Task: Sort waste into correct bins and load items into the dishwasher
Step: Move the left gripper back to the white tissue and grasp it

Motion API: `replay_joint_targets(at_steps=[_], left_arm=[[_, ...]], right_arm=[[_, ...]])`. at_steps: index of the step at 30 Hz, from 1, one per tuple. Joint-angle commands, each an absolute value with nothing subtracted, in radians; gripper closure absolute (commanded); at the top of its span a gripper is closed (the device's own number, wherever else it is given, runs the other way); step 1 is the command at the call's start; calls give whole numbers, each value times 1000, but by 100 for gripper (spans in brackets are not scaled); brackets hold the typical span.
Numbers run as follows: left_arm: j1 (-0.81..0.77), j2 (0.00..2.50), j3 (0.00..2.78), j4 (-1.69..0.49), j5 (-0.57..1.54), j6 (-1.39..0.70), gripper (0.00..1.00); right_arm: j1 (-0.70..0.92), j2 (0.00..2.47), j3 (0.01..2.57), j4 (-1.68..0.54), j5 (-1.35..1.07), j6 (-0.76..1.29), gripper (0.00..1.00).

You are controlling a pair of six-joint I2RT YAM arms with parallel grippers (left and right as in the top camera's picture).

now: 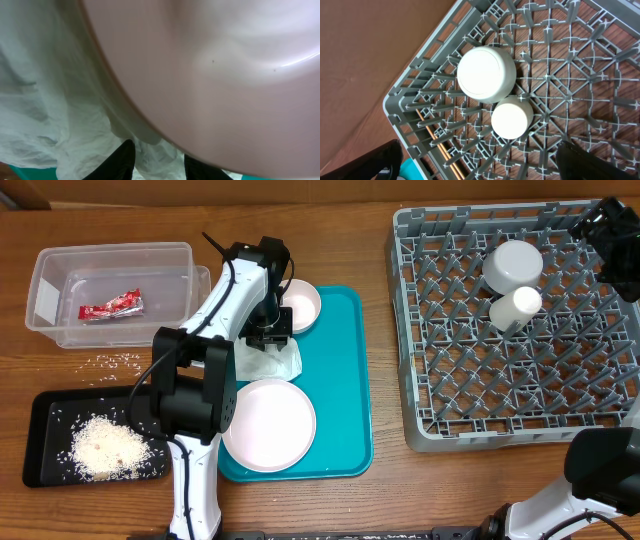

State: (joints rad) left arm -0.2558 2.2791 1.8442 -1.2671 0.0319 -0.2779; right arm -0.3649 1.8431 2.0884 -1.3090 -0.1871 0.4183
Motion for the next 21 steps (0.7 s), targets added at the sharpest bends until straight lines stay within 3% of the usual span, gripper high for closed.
replay_joint_targets(at_steps=[1, 4, 7, 21], left_arm=[[-263, 2285, 1852, -1282, 18, -265, 69], [-263, 2286, 1850, -1286, 18, -265, 75], [-263, 2285, 1847, -1291, 19, -267, 96], [-245, 2091, 1893, -1350, 14, -300, 96]], right_arm=[[-360, 1840, 2096, -1304, -192, 420, 0], [-360, 1840, 2096, -1304, -192, 420, 0], [-360, 1840, 2096, -1304, -192, 420, 0], [-360, 1840, 2096, -1304, -192, 420, 0]])
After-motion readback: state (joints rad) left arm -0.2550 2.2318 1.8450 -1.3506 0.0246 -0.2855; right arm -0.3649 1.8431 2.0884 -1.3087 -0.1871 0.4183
